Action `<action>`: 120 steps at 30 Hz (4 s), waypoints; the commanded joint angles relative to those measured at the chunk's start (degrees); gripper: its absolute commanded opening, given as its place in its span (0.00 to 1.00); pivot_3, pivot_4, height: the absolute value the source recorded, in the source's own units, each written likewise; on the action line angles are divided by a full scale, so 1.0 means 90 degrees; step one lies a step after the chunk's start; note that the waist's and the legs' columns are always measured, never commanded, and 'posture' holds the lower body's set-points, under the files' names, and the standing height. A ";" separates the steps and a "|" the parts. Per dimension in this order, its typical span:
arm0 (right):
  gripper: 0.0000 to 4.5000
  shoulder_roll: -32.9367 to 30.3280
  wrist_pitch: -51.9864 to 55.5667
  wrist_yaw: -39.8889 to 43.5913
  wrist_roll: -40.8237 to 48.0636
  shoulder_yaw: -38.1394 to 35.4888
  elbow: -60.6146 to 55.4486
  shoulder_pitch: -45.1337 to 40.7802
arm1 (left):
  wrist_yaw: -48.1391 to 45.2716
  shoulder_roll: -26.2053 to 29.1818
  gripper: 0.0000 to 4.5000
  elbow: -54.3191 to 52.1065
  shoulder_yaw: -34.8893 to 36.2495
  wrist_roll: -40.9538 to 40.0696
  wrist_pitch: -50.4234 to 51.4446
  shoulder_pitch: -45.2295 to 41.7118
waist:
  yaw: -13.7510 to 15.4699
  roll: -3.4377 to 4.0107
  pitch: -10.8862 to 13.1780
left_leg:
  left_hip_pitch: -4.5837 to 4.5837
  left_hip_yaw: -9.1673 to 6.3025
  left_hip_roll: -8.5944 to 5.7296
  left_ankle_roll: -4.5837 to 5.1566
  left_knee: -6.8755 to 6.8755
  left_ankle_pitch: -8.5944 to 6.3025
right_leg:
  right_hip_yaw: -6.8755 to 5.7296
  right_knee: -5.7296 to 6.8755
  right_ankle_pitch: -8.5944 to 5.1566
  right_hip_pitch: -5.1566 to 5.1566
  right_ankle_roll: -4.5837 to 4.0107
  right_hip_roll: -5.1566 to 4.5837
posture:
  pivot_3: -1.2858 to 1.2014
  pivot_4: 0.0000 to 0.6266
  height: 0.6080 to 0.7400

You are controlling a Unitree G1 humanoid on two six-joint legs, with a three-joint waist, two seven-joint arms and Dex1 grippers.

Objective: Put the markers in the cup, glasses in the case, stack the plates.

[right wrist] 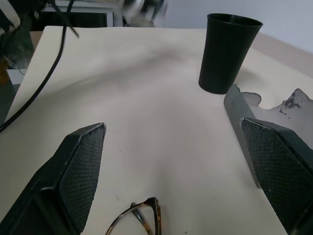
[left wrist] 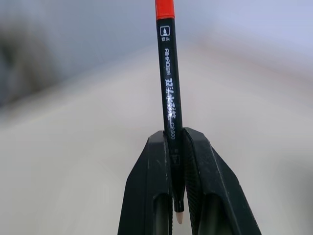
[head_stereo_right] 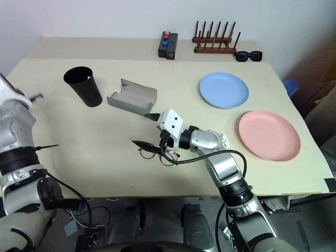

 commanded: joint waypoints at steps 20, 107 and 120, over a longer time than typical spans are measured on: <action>1.00 0.0490 -0.0546 -0.0902 0.0141 -0.0740 -0.0035 -0.0268 | -0.1363 -0.0705 0.01 0.1739 -0.1680 0.0531 -0.3480 -0.0237 | 0.0101 0.0004 0.0001 | 0.0001 0.0001 0.0001 0.0004 0.0005 0.0003 | 0.0001 0.0002 0.0002 0.0000 -0.0001 0.0004 | 0.52 0.24 1.00; 1.00 0.0001 -0.0146 -0.0680 0.0114 -0.0595 -0.0107 -0.0060 | 0.1761 -0.2454 0.99 0.5201 -0.0714 -0.0314 0.1788 -0.3680 | -0.0049 0.0009 0.0008 | -0.0001 -0.0008 -0.0001 0.0003 -0.0004 0.0001 | -0.0001 0.0001 -0.0003 -0.0002 0.0015 0.0009 | 0.52 0.24 1.00; 1.00 -0.0082 -0.0124 -0.0666 0.0020 -0.0520 -0.0230 0.0167 | 0.1681 -0.2475 0.15 0.5491 -0.0704 -0.0304 0.1343 -0.3749 | -0.0010 0.0009 0.0008 | -0.0002 -0.0008 -0.0002 0.0002 -0.0003 0.0002 | -0.0001 0.0001 0.0000 -0.0001 0.0020 0.0009 | 0.52 0.24 1.00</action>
